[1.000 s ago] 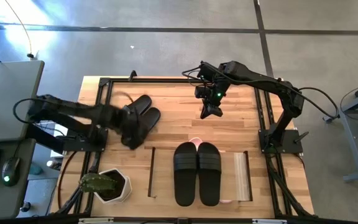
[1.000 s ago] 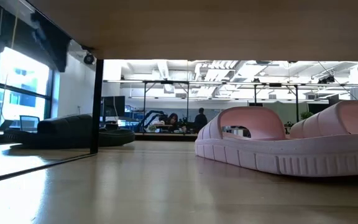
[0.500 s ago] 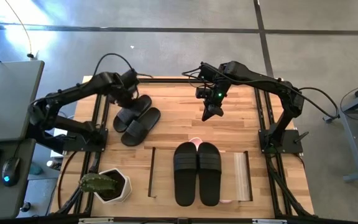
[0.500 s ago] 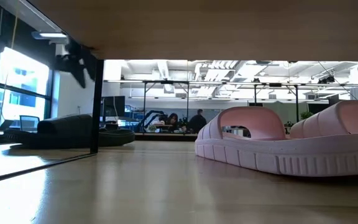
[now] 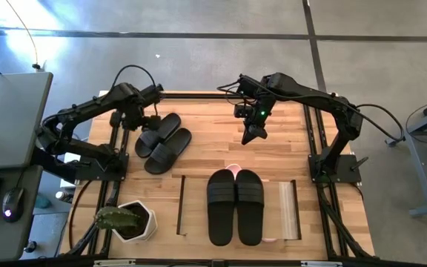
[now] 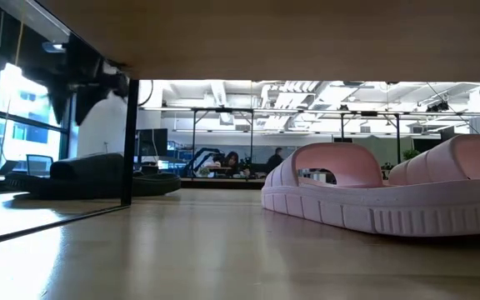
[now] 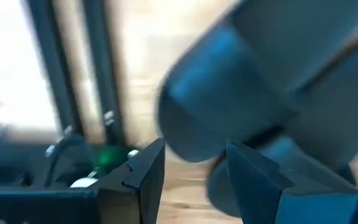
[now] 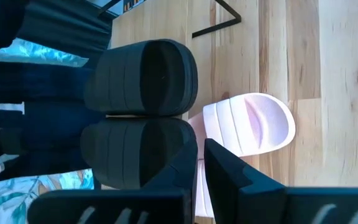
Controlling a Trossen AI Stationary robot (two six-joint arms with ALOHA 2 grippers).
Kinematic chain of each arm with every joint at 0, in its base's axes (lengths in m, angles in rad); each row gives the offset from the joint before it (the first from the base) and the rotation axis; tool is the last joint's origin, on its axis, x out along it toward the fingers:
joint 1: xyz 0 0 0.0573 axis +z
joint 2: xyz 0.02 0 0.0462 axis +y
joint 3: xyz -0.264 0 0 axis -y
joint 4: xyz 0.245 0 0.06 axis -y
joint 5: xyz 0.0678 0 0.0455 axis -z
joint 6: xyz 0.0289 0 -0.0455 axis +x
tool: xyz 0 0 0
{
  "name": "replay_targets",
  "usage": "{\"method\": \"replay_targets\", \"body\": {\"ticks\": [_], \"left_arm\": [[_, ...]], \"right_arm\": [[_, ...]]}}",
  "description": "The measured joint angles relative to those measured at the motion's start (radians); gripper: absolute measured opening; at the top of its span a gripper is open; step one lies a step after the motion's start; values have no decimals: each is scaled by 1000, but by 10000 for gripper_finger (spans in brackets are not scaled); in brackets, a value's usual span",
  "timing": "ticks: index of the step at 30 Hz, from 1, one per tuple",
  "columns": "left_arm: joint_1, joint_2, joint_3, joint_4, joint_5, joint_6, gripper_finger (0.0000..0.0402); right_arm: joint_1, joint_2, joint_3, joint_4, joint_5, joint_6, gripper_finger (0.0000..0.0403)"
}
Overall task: Pick and place slides into the shelf
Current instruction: Move the black slippers to the center of the table
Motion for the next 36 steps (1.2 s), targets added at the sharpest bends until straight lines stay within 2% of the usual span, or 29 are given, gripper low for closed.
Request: {"method": "replay_targets", "body": {"ticks": [7, 14, 24, 30, 36], "left_arm": [[1, -1, -117, 3, -11, -93, 154], [1, -1, -227, 19, -12, -122, 149], [1, 7, -278, 256, 19, -119, 60], [0, 92, -279, 263, 28, -82, 9], [-1, 212, -279, 330, 86, -63, 10]], "right_arm": [[0, 0, 0, -13, 2, -49, 21], [0, 0, 0, -26, 2, -90, 21], [1, 0, 0, -26, 2, -115, 21], [1, 0, 0, -35, 1, -108, 21], [1, 0, 0, -34, 1, -108, 21]]}}
